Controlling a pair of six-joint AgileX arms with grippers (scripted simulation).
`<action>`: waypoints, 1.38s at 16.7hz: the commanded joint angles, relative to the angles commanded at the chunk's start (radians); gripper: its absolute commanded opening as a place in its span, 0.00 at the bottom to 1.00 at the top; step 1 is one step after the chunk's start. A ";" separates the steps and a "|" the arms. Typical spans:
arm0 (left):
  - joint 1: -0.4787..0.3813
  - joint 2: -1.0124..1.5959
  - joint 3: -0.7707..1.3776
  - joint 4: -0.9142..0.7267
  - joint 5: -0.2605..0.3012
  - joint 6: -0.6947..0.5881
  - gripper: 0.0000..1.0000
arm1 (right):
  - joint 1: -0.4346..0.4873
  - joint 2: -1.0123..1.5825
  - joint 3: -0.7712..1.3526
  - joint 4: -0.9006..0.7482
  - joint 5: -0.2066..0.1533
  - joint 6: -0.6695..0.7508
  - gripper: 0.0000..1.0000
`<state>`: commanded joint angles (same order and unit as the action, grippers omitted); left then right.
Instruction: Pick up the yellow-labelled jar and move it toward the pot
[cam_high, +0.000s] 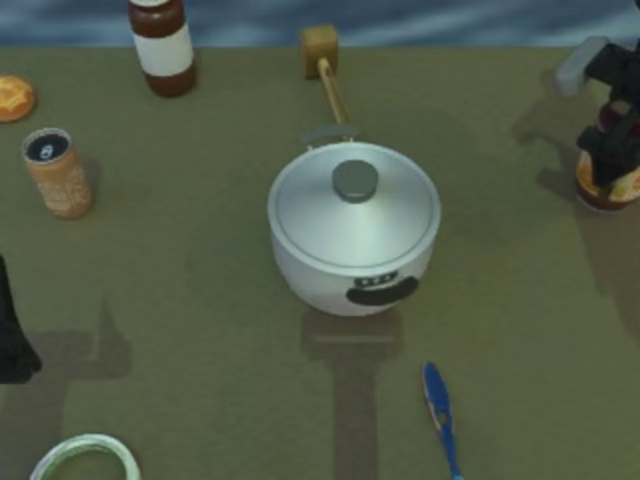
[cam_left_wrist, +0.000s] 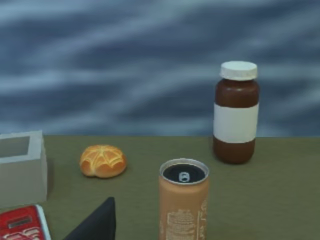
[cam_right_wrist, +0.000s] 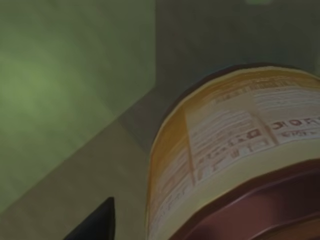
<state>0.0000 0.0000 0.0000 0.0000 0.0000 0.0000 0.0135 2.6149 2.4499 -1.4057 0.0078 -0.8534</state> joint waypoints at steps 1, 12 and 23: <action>0.000 0.000 0.000 0.000 0.000 0.000 1.00 | 0.000 0.000 0.000 0.000 0.000 0.000 1.00; 0.000 0.000 0.000 0.000 0.000 0.000 1.00 | 0.000 0.000 0.000 0.000 0.000 0.000 0.40; 0.000 0.000 0.000 0.000 0.000 0.000 1.00 | 0.000 0.000 0.000 0.000 0.000 0.000 0.00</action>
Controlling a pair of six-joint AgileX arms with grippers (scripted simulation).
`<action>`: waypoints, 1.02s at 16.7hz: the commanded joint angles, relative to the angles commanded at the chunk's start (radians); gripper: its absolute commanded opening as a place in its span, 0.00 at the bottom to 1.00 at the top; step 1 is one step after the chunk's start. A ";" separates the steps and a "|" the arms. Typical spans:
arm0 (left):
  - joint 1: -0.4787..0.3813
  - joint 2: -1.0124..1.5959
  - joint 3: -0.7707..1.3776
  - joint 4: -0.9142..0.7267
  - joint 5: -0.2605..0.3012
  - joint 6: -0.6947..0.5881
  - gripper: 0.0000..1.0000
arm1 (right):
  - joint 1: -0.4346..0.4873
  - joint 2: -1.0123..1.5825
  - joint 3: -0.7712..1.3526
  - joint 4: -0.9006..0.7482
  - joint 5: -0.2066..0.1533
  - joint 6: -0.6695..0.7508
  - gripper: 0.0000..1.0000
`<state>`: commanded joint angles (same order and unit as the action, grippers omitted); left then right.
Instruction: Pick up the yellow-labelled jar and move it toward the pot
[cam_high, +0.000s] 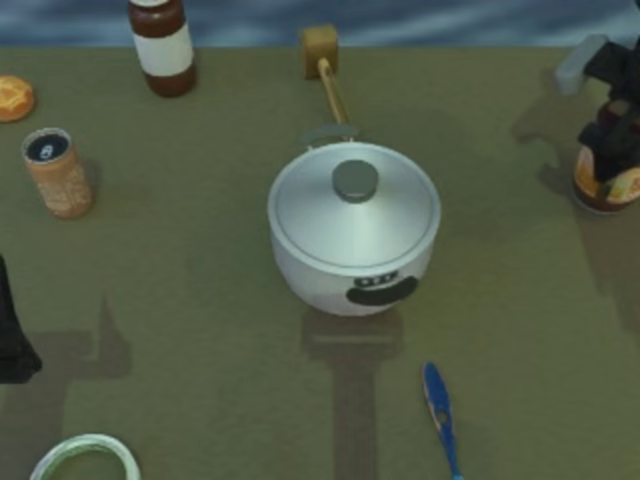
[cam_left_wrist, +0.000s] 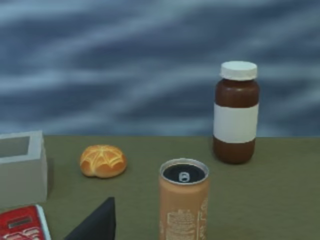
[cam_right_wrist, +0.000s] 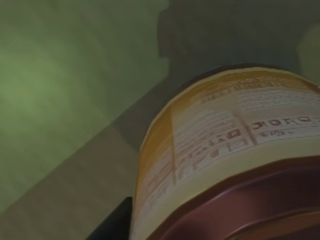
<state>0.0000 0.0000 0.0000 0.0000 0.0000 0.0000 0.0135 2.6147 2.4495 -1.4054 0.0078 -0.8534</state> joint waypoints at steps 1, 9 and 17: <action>0.000 0.000 0.000 0.000 0.000 0.000 1.00 | 0.000 0.000 0.000 0.000 0.000 0.000 0.00; 0.000 0.000 0.000 0.000 0.000 0.000 1.00 | 0.002 -0.171 -0.166 0.002 -0.004 0.005 0.00; 0.000 0.000 0.000 0.000 0.000 0.000 1.00 | 0.016 -0.532 -0.524 -0.008 -0.006 0.005 0.00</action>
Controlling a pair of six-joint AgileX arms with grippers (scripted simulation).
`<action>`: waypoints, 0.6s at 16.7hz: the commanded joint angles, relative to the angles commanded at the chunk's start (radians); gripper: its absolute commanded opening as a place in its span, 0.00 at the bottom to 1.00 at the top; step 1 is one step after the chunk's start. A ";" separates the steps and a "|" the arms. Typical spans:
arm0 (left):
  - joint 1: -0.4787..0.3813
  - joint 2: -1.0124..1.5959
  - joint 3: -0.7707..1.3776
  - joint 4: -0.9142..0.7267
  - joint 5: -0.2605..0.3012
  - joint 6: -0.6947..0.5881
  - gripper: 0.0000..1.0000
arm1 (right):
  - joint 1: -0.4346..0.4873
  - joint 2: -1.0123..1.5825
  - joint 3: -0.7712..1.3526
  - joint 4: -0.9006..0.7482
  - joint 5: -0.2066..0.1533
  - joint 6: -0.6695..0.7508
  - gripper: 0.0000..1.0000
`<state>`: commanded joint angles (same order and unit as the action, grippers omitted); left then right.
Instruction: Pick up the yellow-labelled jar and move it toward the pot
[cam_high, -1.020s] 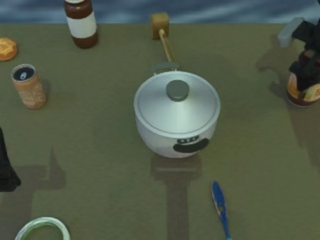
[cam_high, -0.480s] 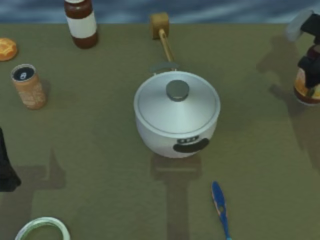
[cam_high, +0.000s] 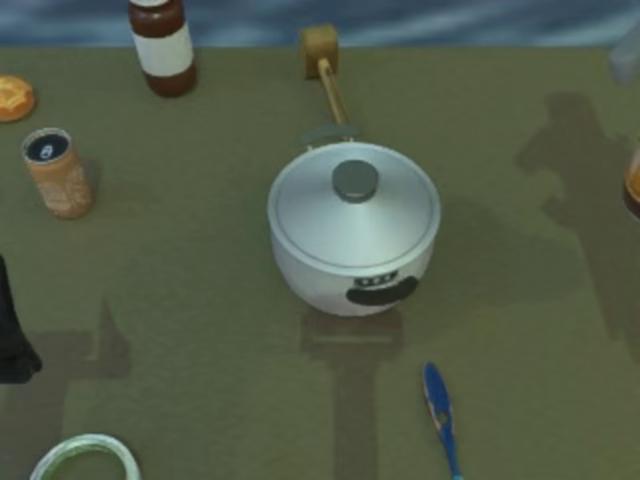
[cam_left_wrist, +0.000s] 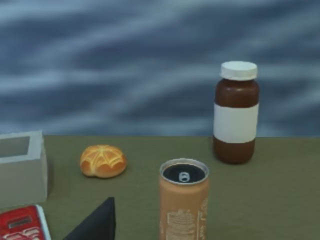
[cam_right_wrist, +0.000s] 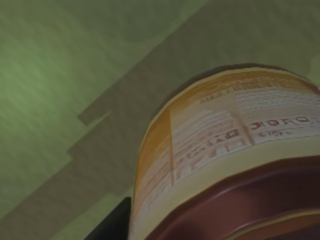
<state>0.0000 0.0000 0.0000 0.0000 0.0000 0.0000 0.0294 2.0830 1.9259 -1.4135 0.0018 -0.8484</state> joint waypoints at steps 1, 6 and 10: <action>0.000 0.000 0.000 0.000 0.000 0.000 1.00 | 0.000 -0.004 -0.004 0.000 0.000 0.000 0.00; 0.000 0.000 0.000 0.000 0.000 0.000 1.00 | -0.001 0.003 0.000 0.000 -0.001 0.015 0.00; 0.000 0.000 0.000 0.000 0.000 0.000 1.00 | 0.037 0.034 0.011 0.010 -0.003 0.169 0.00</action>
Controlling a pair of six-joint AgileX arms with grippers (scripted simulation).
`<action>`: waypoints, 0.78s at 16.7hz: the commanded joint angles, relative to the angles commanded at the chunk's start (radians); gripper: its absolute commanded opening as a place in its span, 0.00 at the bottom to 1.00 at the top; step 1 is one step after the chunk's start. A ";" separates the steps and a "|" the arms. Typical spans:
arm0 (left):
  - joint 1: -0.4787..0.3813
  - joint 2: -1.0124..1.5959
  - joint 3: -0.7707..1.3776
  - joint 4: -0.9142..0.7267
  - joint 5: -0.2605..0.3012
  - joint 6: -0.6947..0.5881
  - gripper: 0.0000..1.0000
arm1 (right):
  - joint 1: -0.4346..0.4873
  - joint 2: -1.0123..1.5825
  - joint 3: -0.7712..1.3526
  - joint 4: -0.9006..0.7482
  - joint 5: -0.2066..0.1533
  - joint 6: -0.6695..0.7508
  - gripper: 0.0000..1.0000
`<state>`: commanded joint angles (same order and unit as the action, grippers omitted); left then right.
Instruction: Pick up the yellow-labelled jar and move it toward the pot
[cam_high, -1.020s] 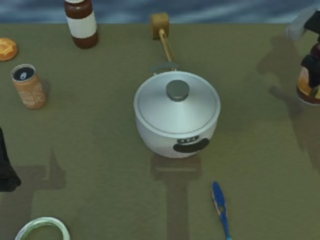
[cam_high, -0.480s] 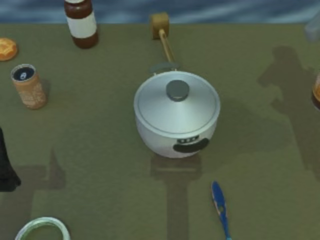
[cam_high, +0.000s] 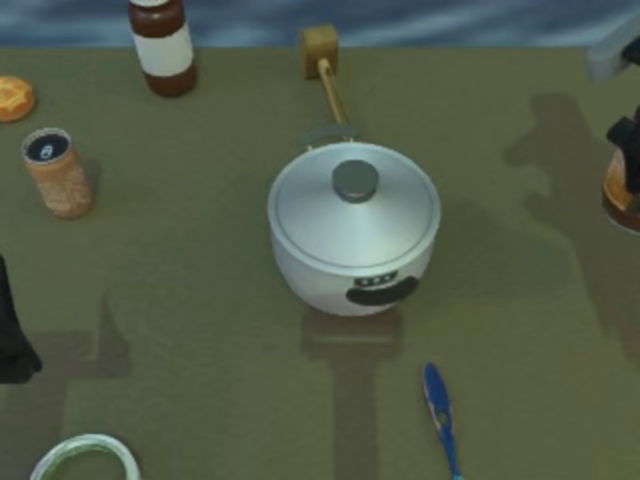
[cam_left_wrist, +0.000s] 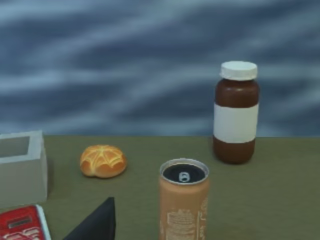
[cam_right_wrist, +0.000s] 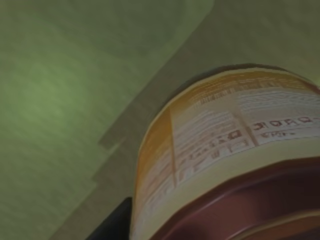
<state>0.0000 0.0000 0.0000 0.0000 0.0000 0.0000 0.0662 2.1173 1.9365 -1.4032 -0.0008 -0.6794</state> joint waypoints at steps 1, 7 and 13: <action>0.000 0.000 0.000 0.000 0.000 0.000 1.00 | 0.014 0.010 0.004 0.006 0.000 0.065 0.00; 0.000 0.000 0.000 0.000 0.000 0.000 1.00 | 0.117 0.067 0.024 0.059 -0.001 0.604 0.00; 0.000 0.000 0.000 0.000 0.000 0.000 1.00 | 0.198 0.102 0.015 0.103 -0.001 0.935 0.00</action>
<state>0.0000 0.0000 0.0000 0.0000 0.0000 0.0000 0.2638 2.2191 1.9516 -1.3007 -0.0014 0.2552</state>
